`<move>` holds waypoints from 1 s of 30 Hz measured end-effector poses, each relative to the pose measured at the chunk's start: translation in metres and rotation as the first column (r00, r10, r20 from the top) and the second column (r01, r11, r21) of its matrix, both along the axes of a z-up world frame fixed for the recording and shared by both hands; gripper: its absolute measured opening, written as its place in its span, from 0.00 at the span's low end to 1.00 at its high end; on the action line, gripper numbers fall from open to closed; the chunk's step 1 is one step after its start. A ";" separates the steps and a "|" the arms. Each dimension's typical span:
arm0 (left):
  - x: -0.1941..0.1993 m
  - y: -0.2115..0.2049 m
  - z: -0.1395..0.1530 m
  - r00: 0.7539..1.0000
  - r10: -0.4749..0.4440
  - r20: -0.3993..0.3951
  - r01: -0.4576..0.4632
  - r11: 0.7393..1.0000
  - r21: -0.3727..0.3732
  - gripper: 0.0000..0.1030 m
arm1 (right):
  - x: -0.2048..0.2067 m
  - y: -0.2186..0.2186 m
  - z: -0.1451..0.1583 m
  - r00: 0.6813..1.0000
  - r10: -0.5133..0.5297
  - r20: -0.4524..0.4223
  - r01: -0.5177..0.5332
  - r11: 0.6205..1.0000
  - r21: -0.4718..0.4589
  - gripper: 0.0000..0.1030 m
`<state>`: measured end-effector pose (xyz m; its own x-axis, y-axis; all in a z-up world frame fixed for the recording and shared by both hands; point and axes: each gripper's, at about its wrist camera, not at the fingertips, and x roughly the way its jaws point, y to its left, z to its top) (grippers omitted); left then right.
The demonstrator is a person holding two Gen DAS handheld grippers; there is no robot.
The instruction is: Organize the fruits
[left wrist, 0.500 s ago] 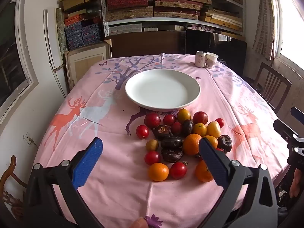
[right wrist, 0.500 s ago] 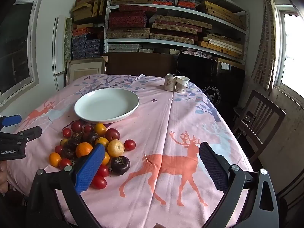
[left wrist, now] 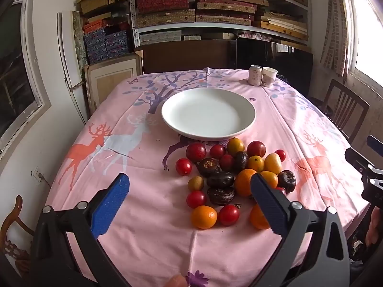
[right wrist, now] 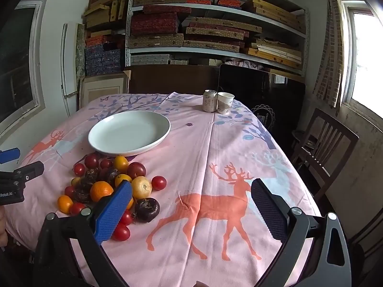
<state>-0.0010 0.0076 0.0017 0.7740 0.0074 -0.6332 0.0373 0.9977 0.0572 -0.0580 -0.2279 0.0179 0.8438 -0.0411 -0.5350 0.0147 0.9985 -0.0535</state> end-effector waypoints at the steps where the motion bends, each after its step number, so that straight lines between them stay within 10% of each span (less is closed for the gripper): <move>1: 0.000 0.000 0.000 1.000 0.001 -0.002 -0.001 1.000 0.001 0.96 | 0.002 0.000 -0.001 1.000 -0.004 -0.003 0.004 1.000 0.004 0.97; 30: 0.007 -0.003 -0.010 1.000 0.005 -0.014 -0.005 1.000 0.023 0.96 | 0.009 0.000 -0.012 1.000 -0.008 -0.030 0.008 1.000 0.008 0.97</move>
